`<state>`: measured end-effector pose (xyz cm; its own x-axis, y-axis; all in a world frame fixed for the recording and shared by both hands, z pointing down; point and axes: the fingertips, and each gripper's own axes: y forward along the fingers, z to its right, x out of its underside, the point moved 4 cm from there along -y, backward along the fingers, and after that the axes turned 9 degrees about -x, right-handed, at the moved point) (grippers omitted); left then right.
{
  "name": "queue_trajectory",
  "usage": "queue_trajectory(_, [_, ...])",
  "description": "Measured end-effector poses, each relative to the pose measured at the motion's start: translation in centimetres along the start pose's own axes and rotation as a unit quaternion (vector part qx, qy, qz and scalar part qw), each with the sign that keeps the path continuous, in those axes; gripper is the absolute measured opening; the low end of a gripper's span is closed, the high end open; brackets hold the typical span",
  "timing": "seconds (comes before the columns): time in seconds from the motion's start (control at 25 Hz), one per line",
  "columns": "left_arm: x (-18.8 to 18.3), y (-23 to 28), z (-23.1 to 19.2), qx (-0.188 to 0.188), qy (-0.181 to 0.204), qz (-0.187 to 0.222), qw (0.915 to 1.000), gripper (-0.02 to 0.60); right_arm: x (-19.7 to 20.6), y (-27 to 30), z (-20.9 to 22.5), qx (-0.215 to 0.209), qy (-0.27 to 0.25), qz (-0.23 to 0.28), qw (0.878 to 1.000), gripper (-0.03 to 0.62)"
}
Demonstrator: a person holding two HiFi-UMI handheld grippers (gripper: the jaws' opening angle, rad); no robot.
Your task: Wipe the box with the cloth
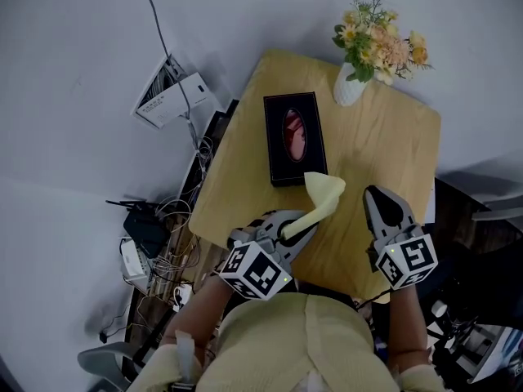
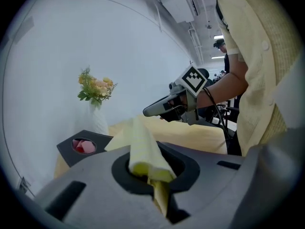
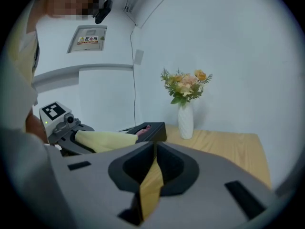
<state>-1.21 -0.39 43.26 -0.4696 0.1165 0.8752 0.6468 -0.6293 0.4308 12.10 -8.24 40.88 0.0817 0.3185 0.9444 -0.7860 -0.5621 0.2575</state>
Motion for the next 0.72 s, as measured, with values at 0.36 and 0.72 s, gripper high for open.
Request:
queue_trajectory(0.36, [4.5,5.1,-1.8,-0.023,-0.081,-0.093,0.9921,0.025,1.4,-1.6,0.4,0.014,0.031,-0.008,0.999,0.041])
queue_trajectory(0.72, [5.9,5.0,-4.0,-0.117,-0.196,-0.138,0.9637,0.025,1.9,-1.6,0.1,0.001,0.04,-0.005,0.999,0.041])
